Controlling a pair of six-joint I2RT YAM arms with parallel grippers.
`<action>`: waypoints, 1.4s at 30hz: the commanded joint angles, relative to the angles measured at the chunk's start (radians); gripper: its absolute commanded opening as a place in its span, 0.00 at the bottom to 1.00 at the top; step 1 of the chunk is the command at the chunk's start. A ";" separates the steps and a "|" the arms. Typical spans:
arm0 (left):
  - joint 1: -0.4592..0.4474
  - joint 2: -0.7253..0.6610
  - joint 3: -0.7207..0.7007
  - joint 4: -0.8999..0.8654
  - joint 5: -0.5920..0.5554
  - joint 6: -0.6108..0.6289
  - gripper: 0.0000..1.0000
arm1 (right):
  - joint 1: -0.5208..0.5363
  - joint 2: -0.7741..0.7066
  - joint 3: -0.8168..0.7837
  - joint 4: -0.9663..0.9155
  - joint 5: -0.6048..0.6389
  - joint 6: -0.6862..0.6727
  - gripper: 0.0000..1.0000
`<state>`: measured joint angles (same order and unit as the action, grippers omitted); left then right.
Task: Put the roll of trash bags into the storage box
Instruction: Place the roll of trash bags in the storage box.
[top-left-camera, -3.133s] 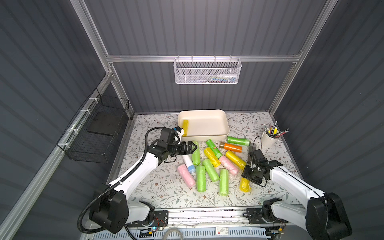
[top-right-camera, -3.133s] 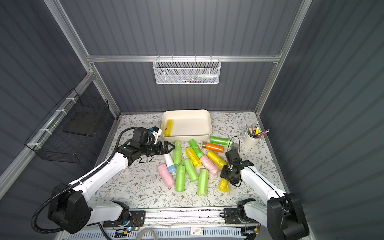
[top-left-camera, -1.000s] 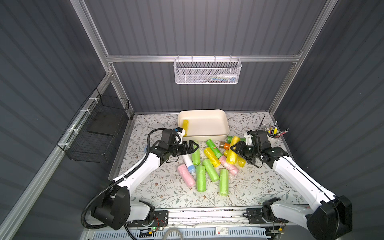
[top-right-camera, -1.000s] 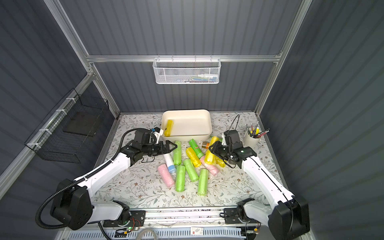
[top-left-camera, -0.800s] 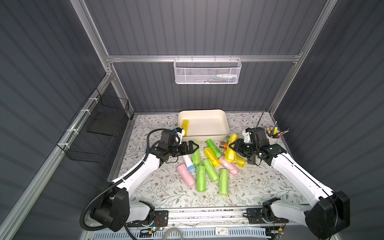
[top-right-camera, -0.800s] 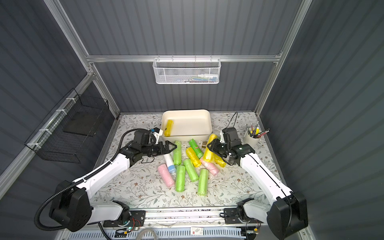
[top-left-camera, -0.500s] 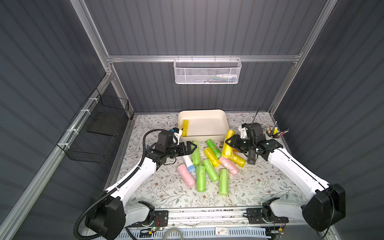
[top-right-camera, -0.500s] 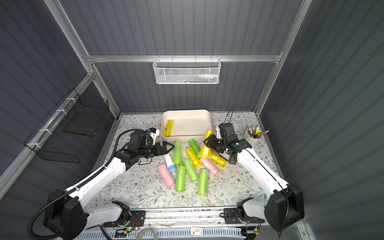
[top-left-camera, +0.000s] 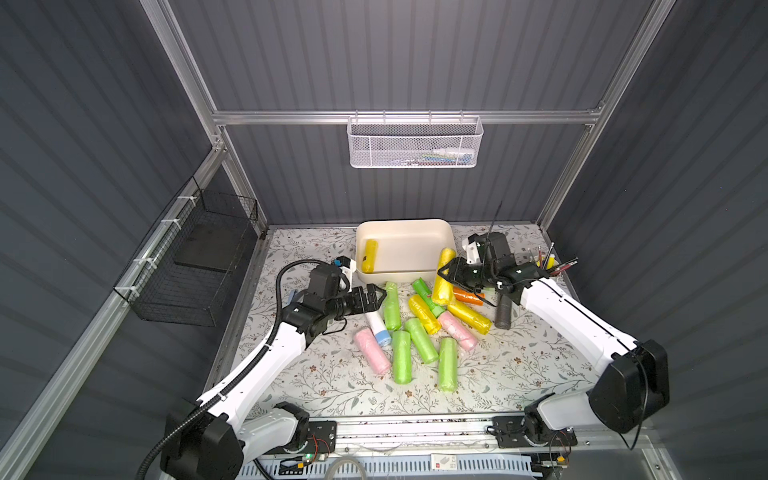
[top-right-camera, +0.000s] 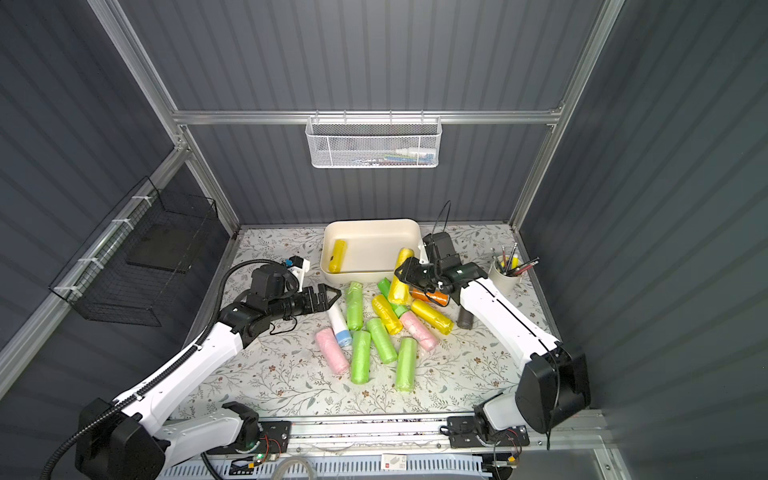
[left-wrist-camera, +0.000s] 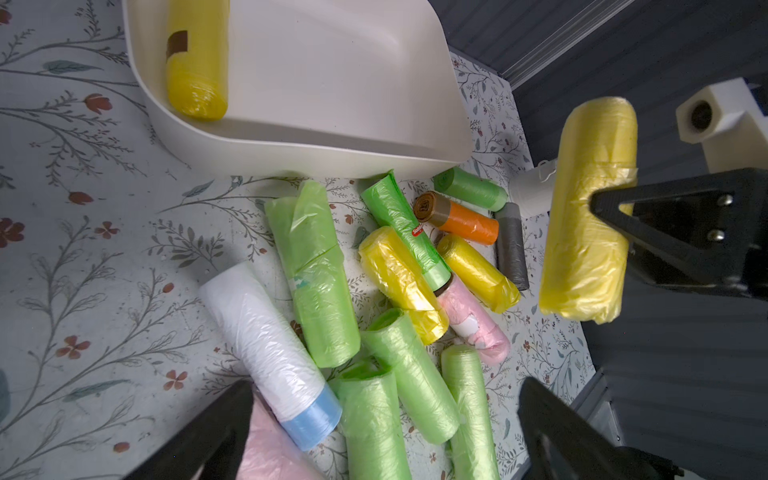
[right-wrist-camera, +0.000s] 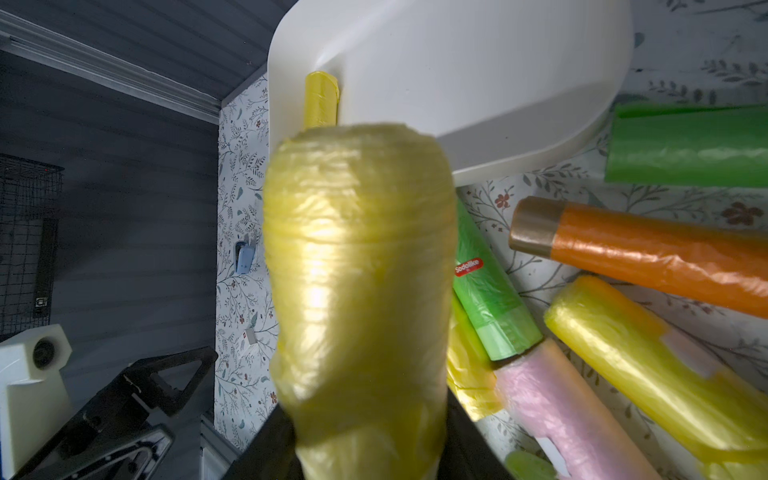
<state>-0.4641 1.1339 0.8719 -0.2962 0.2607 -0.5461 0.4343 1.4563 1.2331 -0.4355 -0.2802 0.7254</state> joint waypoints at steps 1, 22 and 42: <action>-0.004 -0.033 -0.023 -0.044 -0.034 0.028 1.00 | 0.018 0.039 0.073 0.023 0.005 -0.034 0.44; -0.004 -0.095 -0.013 -0.125 -0.080 0.048 1.00 | 0.068 0.435 0.509 -0.034 -0.034 -0.116 0.44; -0.004 -0.081 0.024 -0.193 -0.093 0.050 1.00 | 0.068 0.742 0.822 -0.047 -0.086 -0.152 0.46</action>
<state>-0.4641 1.0473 0.8631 -0.4530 0.1768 -0.5159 0.5026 2.1815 1.9991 -0.4892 -0.3603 0.6041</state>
